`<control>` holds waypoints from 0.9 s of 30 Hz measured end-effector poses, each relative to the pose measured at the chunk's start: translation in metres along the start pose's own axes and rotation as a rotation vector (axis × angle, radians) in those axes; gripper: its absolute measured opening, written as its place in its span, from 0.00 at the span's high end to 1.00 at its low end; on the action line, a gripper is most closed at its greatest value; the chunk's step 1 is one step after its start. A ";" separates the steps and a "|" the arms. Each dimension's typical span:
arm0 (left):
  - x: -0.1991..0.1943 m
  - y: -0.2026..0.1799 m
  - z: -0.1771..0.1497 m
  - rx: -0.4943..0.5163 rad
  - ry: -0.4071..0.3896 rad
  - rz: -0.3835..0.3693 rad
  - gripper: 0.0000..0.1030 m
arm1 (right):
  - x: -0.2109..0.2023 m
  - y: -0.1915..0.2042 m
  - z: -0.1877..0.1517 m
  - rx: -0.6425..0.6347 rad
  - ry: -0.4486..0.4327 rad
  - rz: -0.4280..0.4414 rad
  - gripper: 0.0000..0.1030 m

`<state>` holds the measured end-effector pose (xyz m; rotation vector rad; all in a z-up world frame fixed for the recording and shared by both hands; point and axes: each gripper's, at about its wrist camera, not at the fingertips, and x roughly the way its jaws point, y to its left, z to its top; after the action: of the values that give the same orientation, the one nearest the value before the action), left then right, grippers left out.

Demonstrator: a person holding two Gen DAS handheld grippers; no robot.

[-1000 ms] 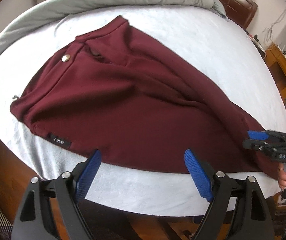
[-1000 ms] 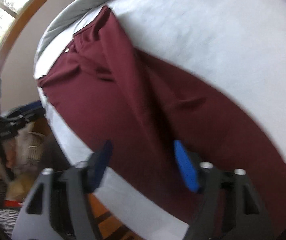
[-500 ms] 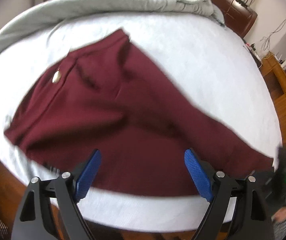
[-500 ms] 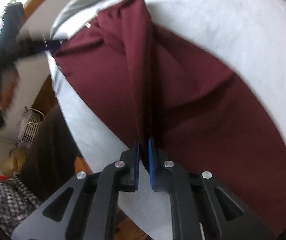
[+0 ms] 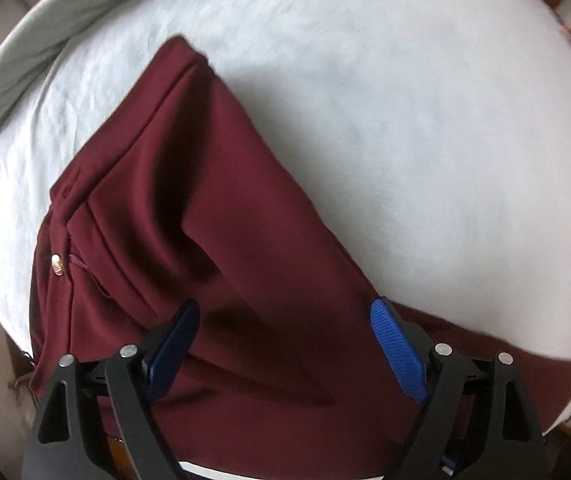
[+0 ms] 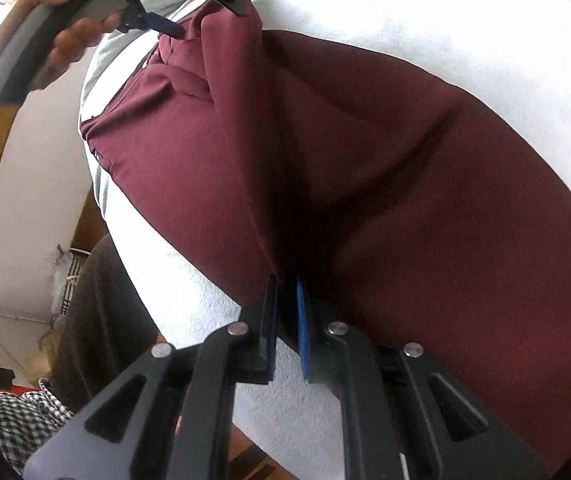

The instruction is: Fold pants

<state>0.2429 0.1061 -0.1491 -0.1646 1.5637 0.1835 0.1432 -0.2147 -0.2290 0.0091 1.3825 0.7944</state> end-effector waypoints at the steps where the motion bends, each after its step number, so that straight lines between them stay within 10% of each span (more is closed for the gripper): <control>1: 0.004 0.000 0.005 -0.010 0.017 -0.006 0.15 | 0.000 -0.002 0.000 0.006 -0.002 0.008 0.92; 11: 0.047 -0.015 0.049 -0.018 0.173 0.086 0.18 | -0.004 -0.014 0.001 0.033 -0.015 0.037 0.92; 14: 0.051 -0.010 0.051 -0.029 0.181 0.125 0.40 | -0.007 -0.017 0.000 0.041 -0.019 0.037 0.92; 19: 0.027 0.017 0.040 -0.107 0.092 0.032 0.74 | -0.019 -0.022 0.001 0.064 -0.045 0.018 0.90; 27: -0.060 0.080 -0.076 -0.201 -0.326 -0.187 0.80 | -0.051 -0.030 -0.001 0.095 -0.116 0.020 0.89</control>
<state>0.1515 0.1665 -0.0883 -0.4165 1.1963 0.2088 0.1581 -0.2630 -0.1983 0.1413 1.3105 0.7332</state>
